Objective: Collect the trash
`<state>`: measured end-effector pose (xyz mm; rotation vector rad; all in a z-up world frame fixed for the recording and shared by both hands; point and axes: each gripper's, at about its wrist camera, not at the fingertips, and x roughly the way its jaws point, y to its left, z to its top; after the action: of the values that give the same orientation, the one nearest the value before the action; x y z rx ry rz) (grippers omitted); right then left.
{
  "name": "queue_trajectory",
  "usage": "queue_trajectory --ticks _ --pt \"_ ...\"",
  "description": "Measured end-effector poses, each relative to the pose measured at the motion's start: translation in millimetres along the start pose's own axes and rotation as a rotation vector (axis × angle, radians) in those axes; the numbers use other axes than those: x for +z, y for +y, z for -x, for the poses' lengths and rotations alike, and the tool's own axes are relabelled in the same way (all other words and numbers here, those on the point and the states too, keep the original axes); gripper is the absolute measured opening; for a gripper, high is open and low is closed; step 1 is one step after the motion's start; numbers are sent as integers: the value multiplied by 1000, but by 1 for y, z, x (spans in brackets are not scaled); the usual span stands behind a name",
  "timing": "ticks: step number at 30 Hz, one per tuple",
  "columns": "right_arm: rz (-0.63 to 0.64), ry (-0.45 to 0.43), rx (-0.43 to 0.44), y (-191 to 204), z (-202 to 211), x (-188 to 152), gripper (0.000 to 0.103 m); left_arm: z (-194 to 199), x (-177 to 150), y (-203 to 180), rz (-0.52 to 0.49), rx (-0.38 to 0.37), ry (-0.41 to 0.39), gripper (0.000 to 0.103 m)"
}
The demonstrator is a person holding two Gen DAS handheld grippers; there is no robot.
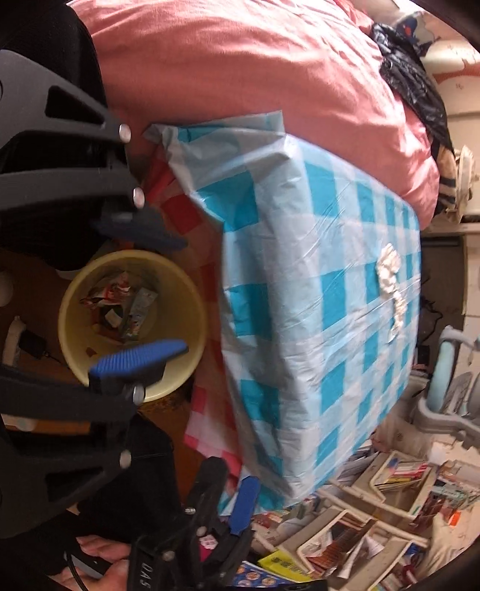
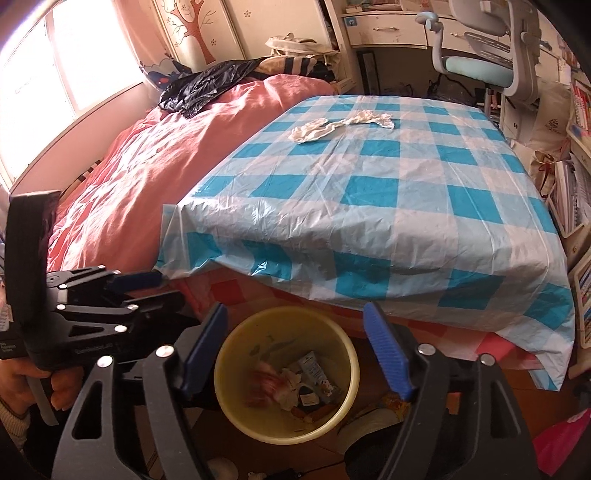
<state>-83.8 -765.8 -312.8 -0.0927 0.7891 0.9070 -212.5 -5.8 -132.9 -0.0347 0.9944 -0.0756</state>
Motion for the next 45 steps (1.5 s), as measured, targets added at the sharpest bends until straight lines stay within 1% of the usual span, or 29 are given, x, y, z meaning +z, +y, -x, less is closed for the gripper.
queue_trajectory --ticks 4,5,6,7,8,9,11,14,17,19,21,24,27,28,29,31,32,36,40,45 --pt "5 -11 -51 0 0 1 88 8 6 8 50 4 -51 65" --pt "8 -17 -81 0 1 2 90 13 7 9 62 4 -78 68" --pt "10 -24 -106 0 2 3 92 20 9 12 78 5 -122 73" --pt "9 -33 -133 -1 3 4 93 26 10 14 89 12 -158 75" --pt "5 -49 -171 -2 5 7 94 32 11 15 101 24 -194 82" --pt "2 -65 -195 -2 8 11 94 38 13 16 113 37 -232 86" --pt "-2 -112 -245 -3 16 22 95 48 18 18 123 47 -286 89" --pt "19 -178 -288 -2 26 40 95 61 36 20 114 69 -346 95" --pt "67 -230 -317 0 31 68 95 68 57 22 95 87 -377 96" --pt "92 -245 -331 0 31 82 95 67 74 28 89 105 -386 96" --pt "117 -249 -336 -4 28 98 95 64 91 37 105 118 -382 96" --pt "132 -239 -357 -13 22 111 95 59 113 52 139 131 -372 96" --pt "114 -230 -353 -28 15 119 95 49 129 66 155 161 -374 96" --pt "90 -227 -352 -34 13 121 95 44 130 69 159 170 -371 96" --pt "58 -220 -341 -40 11 122 95 35 131 74 172 183 -346 96" --pt "9 -203 -303 -48 8 123 95 24 132 82 200 174 -286 96" --pt "4 -201 -302 -48 8 123 95 22 131 84 209 164 -278 96" --pt "19 -214 -318 -45 13 123 95 21 128 84 207 178 -287 96" --pt "40 -193 -347 -44 11 121 95 19 124 78 190 176 -280 96" --pt "21 -174 -358 -53 11 120 95 19 121 74 171 183 -275 96"
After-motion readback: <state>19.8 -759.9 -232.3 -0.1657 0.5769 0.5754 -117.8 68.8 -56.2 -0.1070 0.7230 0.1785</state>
